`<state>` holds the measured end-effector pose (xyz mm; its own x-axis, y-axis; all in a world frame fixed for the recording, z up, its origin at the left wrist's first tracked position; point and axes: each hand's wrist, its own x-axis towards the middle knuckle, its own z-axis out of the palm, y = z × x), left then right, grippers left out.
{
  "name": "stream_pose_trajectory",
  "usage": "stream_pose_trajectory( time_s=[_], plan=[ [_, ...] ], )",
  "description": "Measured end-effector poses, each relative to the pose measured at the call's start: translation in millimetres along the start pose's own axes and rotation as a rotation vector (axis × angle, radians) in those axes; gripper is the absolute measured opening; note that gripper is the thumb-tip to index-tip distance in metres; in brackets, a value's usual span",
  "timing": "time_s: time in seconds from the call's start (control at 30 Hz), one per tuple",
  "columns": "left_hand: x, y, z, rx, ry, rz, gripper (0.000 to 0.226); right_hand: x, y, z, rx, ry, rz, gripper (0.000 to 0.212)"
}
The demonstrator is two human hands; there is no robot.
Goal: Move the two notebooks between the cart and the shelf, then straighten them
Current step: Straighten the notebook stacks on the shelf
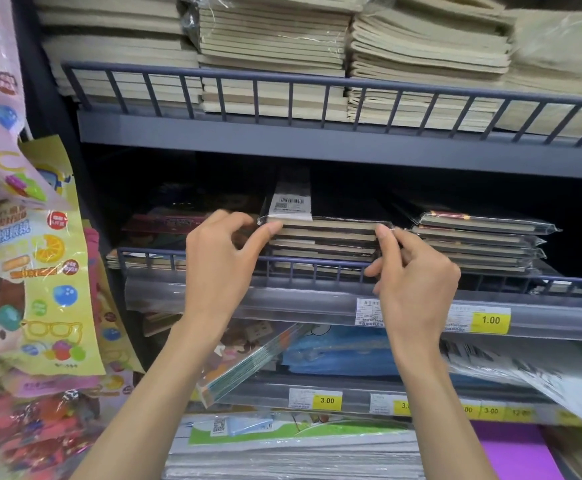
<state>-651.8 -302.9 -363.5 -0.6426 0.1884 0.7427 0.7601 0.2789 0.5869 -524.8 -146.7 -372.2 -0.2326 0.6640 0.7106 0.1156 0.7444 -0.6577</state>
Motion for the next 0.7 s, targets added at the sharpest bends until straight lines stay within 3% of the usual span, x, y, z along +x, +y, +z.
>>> stream_pose_trajectory(
  time_s=[0.1, 0.4, 0.7],
  plan=[
    [0.3, 2.3, 2.0, 0.007, 0.015, 0.012, 0.027, 2.6, 0.7, 2.4, 0.028, 0.02, 0.029, 0.022],
    [-0.3, 4.3, 3.3, 0.057, 0.024, 0.058, 0.022, 3.5, 0.1, 9.0, -0.146, 0.027, 0.062, 0.037],
    [-0.4, -4.5, -4.0, 0.083, -0.022, 0.054, 0.028, -0.3, 8.4, -11.5, -0.163, -0.091, 0.035, 0.029]
  ],
)
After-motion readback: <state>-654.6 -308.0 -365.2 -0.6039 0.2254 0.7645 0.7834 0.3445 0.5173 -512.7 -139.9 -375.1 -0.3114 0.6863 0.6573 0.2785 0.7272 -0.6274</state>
